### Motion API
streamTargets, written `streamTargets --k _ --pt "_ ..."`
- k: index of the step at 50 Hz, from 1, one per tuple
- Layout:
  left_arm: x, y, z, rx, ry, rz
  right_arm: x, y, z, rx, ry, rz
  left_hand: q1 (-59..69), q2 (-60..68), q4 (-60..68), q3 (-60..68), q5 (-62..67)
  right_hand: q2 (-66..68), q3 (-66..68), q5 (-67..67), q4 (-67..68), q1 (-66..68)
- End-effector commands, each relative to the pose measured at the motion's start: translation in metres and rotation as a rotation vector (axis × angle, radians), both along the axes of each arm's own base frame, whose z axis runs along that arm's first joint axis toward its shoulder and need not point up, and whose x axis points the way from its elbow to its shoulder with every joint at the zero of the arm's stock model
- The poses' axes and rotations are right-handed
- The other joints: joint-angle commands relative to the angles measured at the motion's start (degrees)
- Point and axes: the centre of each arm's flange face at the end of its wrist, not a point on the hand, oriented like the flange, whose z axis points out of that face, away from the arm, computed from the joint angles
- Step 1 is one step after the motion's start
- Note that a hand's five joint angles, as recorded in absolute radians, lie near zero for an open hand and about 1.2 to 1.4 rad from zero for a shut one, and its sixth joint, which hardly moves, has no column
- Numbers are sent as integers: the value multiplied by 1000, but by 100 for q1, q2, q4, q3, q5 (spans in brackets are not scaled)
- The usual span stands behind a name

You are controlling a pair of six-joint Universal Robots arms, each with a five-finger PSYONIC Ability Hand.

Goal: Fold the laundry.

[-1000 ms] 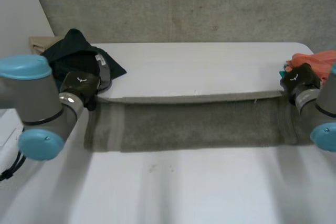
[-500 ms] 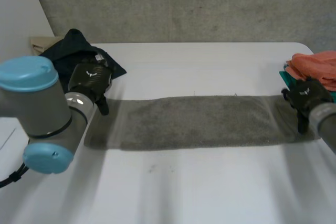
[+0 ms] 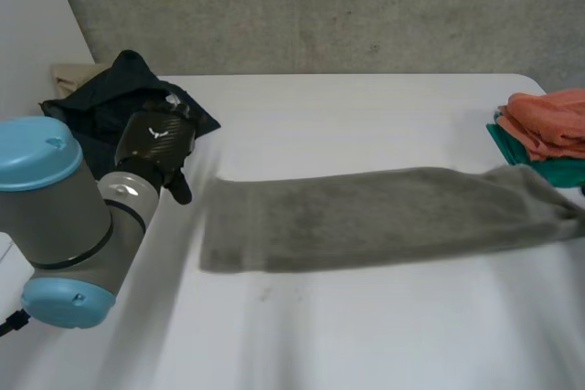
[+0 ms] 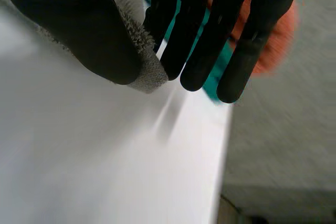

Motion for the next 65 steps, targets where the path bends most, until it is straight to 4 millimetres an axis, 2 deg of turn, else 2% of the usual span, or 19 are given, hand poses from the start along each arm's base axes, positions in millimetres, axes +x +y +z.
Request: streamTargets --k 1,4,8,12,14,17,20,26,29,30,32,33,37,41,47,52,57,62,65 --pt "4 8 9 -16 7 0 -19 -5 26 -67 165 -21 -140 -173 -172 -203 -277 1263 1203 1433 1151 1672" --pt "5 9 11 -19 10 2 0 -3 44 -132 175 29 -140 -173 -172 -203 -277 1263 1203 1433 1151 1672" --pt "5 11 14 -27 15 2 104 21 77 -312 115 301 -140 -173 -172 -203 -277 1263 1203 1433 1151 1672" --pt "4 13 20 -33 46 1 183 57 81 -413 20 548 -140 -173 -172 -203 -277 1263 1203 1433 1151 1672" --pt "3 15 23 -36 65 -3 206 74 82 -438 -10 638 -140 -173 -172 -203 -277 1263 1203 1433 1151 1672" --pt "1 19 28 -40 94 -12 254 114 76 -467 -60 839 -140 -173 -172 -203 -277 1263 1203 1433 1151 1672" --pt "0 21 29 -38 103 -14 299 156 44 -420 -89 1042 -140 -173 -172 -203 -277 1263 1203 1433 1151 1672" --pt "-3 24 28 -34 103 -26 338 204 -7 -350 -70 1249 -140 -173 -172 -203 -277 1263 1203 1433 1151 1672" --pt "-5 24 26 -29 101 -32 340 208 -27 -312 -42 1264 -140 -173 -172 -203 -277 736 676 906 624 1145" --pt "-6 25 25 -26 100 -37 337 205 -32 -304 -23 1247 -140 -173 -172 -203 -277 -2400 -2460 -2230 -2512 -1991" --pt "-8 27 25 -27 101 -45 334 202 -29 -305 -14 1214 -140 -173 -172 -203 -277 -5329 -5389 -5158 -5441 -4919" --pt "-9 27 25 -28 102 -48 331 201 -28 -304 -14 1193 -140 -173 -172 -203 -277 -5737 -5797 -5567 -5849 -5328" --pt "-15 29 21 -20 96 -66 312 187 -2 -315 -39 1016 -140 -173 -172 -203 -277 -5737 -5797 -5567 -5849 -5328" --pt "-20 31 20 -20 97 -83 256 148 31 -253 -170 749 -140 -173 -172 -203 -277 -5737 -5797 -5567 -5849 -5328" --pt "-26 35 22 -41 109 -104 215 141 8 -18 -223 632 -140 -173 -172 -203 -277 -5737 -5797 -5567 -5849 -5328" --pt "-30 38 17 -32 105 -117 190 129 -14 73 -170 579 -140 -173 -172 -203 -277 -3282 -3342 -3112 -3394 -2872" --pt "-33 42 14 -23 101 -130 180 117 -16 27 -24 579 -140 -173 -172 -203 -277 1195 1135 1365 1083 1604" --pt "-33 44 16 -26 102 -132 189 100 6 -118 32 563 -140 -173 -172 -203 -277 1263 1203 1433 1151 1672" --pt "-33 45 18 -30 104 -131 222 112 34 -252 39 652 -140 -173 -172 -203 -277 1263 1203 1433 1151 1672"
